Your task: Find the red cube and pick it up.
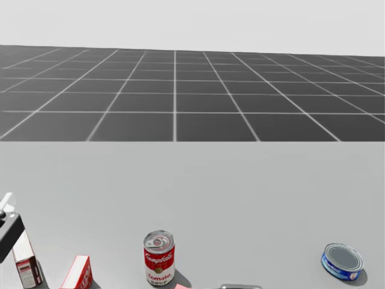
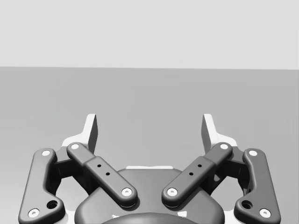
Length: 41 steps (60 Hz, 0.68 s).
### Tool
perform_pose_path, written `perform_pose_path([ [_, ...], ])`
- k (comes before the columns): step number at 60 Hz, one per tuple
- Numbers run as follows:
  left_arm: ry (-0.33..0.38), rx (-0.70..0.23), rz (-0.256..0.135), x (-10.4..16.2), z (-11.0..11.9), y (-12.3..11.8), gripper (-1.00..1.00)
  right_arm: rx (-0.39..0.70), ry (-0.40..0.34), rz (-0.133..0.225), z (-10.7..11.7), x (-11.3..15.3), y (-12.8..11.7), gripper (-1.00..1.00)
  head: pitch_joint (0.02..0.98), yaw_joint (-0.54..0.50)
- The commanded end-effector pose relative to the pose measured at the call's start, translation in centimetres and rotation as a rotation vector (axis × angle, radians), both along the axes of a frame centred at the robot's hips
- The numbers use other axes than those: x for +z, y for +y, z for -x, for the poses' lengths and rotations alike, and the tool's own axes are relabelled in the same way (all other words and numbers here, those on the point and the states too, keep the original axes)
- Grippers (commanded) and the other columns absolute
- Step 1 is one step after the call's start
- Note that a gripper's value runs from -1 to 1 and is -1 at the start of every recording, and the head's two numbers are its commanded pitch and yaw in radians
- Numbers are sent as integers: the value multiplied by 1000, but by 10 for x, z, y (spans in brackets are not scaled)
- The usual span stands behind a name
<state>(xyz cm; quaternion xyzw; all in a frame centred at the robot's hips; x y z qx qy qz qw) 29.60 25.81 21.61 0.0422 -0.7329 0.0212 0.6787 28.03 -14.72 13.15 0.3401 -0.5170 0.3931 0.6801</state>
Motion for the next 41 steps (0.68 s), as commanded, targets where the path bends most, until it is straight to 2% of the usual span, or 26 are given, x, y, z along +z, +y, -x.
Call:
perform_pose_path([
  [1, 0, 0, 0, 0, 0, 0, -1000, -135, -34, -31, -8, 17, -6, 988, 457, -59],
  [12, 0, 0, 3, 0, 0, 0, -1000, -175, -92, -70, -5, 52, -11, 985, 455, -56],
  [27, -2, 0, 5, 1, 1, 1, -1000, -253, -247, -139, -3, 123, -17, 1000, 451, -54],
  [28, -2, 1, 5, 1, 1, 1, -1000, -268, -274, -156, -3, 133, -19, 1000, 453, -55],
  [31, -5, 4, 9, 1, 1, 1, -1000, -283, -288, -180, -2, 142, -22, 1000, 453, -55],
  [41, -6, 6, 11, 2, 1, 2, -1000, -388, -349, -300, -1, 185, -35, 1000, 458, -53],
])
